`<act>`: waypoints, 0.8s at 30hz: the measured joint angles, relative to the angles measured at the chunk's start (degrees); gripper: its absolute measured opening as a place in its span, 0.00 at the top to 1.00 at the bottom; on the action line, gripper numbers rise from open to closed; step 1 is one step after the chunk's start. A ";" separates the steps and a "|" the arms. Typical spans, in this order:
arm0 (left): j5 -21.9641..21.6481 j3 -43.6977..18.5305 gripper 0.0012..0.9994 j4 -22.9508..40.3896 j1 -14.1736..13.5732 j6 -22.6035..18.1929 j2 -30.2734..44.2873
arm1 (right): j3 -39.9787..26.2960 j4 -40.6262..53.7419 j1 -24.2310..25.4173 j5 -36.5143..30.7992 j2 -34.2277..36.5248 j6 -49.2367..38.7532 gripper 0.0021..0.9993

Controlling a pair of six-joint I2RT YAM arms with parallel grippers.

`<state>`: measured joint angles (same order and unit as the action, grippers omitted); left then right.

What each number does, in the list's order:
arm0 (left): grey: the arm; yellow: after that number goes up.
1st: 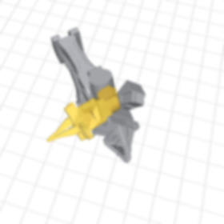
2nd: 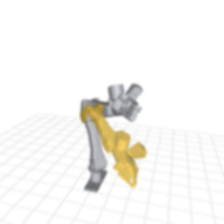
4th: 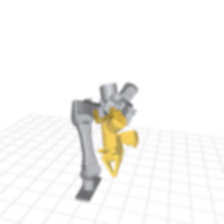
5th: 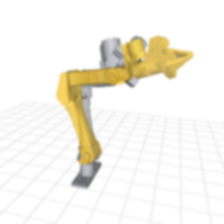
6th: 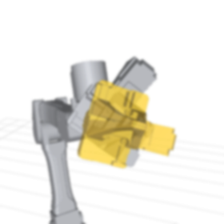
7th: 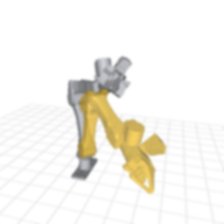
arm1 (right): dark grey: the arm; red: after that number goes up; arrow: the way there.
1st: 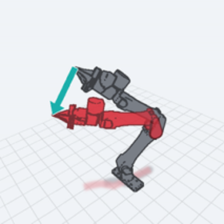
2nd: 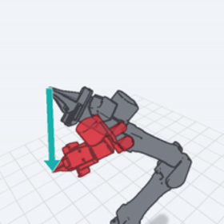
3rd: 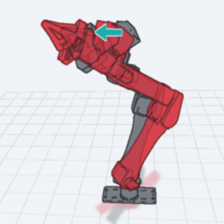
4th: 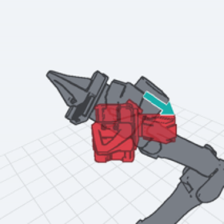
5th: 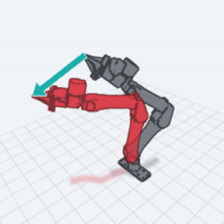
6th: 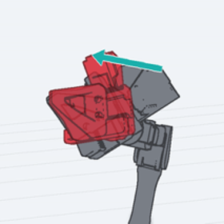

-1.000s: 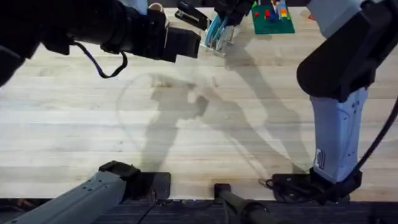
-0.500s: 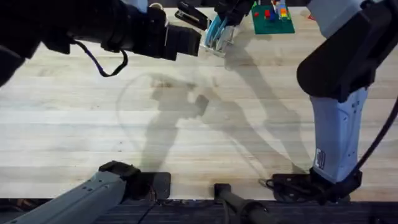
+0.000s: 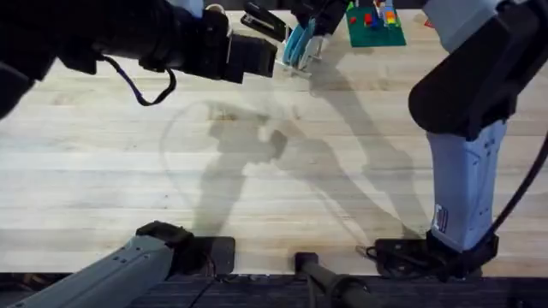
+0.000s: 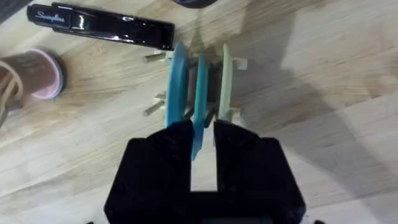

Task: Pick up the plates from the table one by one and place each into a slot on the dish rack.

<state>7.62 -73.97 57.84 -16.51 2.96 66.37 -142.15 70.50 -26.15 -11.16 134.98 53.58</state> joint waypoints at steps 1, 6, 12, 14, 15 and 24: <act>0.00 0.00 0.00 0.00 0.00 0.00 0.00 | 0.00 0.00 0.00 0.00 0.00 0.00 0.78; 0.00 0.00 0.00 0.00 0.00 0.00 0.00 | 0.00 0.00 0.00 0.00 0.00 0.00 0.78; 0.00 0.00 0.00 0.00 0.00 0.00 0.00 | -0.41 1.01 0.02 -0.02 0.00 -0.04 0.78; 0.00 0.00 0.00 0.00 0.00 0.00 0.00 | -1.13 2.78 0.02 -0.08 0.04 -0.10 0.78; 0.00 0.00 0.00 0.00 0.00 0.00 0.00 | -1.81 3.69 0.02 -0.25 0.15 -0.24 0.78; 0.00 0.00 0.00 0.00 0.00 0.00 0.00 | -10.50 9.57 0.02 -3.58 0.44 -1.61 0.57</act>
<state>7.62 -73.97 57.84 -16.51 2.96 66.37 -152.64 80.07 -26.13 -14.74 135.41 51.97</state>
